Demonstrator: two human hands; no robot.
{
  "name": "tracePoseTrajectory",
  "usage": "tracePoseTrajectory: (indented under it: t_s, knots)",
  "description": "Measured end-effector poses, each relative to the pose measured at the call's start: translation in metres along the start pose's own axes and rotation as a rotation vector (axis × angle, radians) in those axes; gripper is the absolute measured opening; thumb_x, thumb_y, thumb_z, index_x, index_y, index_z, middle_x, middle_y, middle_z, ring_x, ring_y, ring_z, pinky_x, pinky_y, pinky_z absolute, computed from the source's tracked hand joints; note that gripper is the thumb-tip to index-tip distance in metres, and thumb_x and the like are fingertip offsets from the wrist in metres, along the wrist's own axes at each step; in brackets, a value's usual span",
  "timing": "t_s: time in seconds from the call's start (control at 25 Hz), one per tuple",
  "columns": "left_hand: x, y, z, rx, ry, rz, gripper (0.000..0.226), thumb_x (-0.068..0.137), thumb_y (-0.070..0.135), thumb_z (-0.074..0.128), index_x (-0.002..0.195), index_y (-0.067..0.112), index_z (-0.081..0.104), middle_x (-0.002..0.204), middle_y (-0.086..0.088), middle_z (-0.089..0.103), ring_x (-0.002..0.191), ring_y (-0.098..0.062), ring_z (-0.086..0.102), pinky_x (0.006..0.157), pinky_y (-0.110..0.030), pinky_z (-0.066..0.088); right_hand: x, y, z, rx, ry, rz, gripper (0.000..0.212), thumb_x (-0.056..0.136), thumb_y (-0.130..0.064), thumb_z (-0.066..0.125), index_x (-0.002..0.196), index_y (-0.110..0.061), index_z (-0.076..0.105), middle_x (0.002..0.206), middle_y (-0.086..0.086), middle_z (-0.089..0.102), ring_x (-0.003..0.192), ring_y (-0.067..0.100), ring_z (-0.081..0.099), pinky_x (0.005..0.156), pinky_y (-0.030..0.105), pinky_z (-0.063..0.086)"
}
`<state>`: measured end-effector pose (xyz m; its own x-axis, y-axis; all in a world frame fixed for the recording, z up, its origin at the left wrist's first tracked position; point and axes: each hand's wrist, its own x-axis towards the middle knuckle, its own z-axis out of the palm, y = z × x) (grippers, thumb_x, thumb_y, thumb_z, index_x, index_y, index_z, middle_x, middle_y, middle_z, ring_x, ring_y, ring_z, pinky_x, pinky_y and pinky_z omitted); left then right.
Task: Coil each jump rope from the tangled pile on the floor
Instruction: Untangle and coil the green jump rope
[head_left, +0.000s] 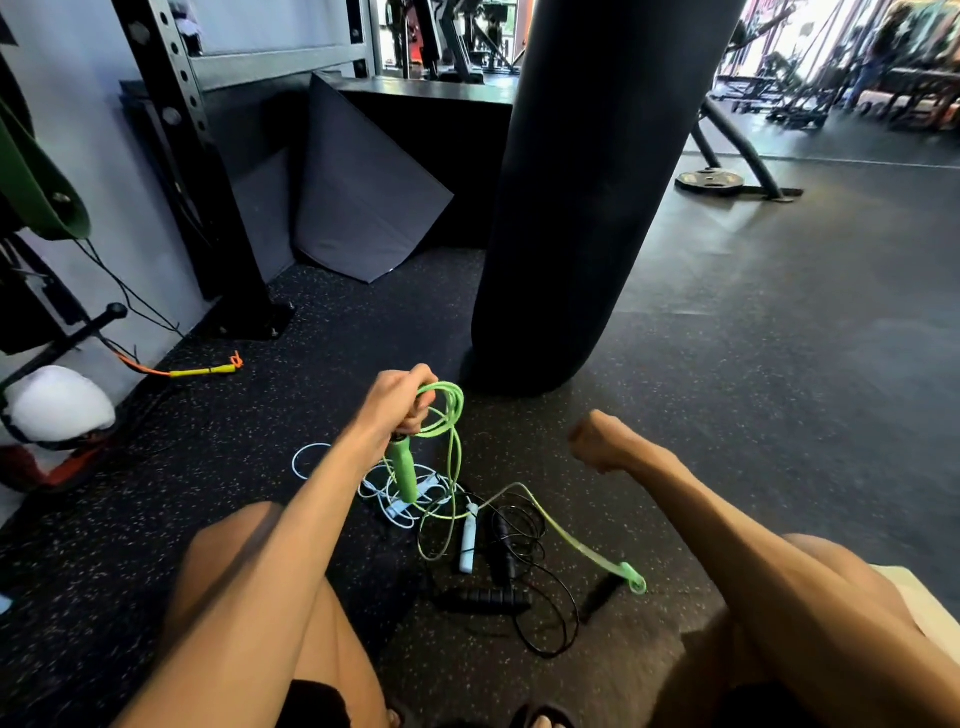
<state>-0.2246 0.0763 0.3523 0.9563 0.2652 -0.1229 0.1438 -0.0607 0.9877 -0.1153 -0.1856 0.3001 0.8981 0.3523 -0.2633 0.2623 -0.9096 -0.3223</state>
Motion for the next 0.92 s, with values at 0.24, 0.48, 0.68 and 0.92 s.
tracePoseTrajectory:
  t_s: [0.24, 0.48, 0.68, 0.92]
  knots:
    - [-0.006, 0.008, 0.003, -0.201, -0.325, -0.033, 0.044, 0.092, 0.015, 0.04, 0.048, 0.016, 0.032, 0.043, 0.003, 0.019, 0.04, -0.013, 0.013, 0.052, -0.035, 0.011, -0.017, -0.064, 0.018, 0.606, -0.137, -0.397, 0.062, 0.086, -0.029, 0.074, 0.141, -0.02, 0.046, 0.13, 0.002, 0.062, 0.115, 0.016, 0.062, 0.097, 0.03, 0.052]
    - [0.001, 0.005, -0.01, -0.391, -0.271, -0.027, 0.043, 0.093, 0.019, 0.042, 0.05, 0.016, 0.033, 0.041, 0.007, 0.018, 0.036, -0.009, 0.014, 0.045, -0.03, 0.01, -0.014, -0.081, 0.033, 0.621, -0.096, -0.428, 0.016, 0.098, -0.017, 0.058, 0.09, -0.007, 0.067, 0.078, 0.006, 0.071, 0.068, 0.014, 0.068, 0.066, 0.032, 0.056]
    - [0.013, -0.007, -0.03, -0.449, 0.136, -0.03, 0.038, 0.098, 0.02, 0.045, 0.061, 0.015, 0.042, 0.04, 0.009, 0.02, 0.033, -0.006, 0.015, 0.038, -0.024, 0.011, -0.011, -0.052, -0.005, 0.247, 0.127, -0.355, 0.016, 0.098, -0.03, 0.058, 0.087, -0.019, 0.061, 0.071, -0.002, 0.07, 0.059, 0.008, 0.068, 0.058, 0.024, 0.055]
    - [0.02, -0.02, -0.027, -0.37, 0.301, -0.102, 0.034, 0.098, 0.019, 0.045, 0.065, 0.012, 0.044, 0.037, 0.01, 0.022, 0.029, -0.005, 0.017, 0.033, -0.015, 0.013, -0.006, -0.031, -0.01, 0.115, 0.344, -0.264, 0.017, 0.096, -0.022, 0.057, 0.083, -0.019, 0.067, 0.075, 0.0, 0.065, 0.069, 0.021, 0.064, 0.065, 0.039, 0.055]
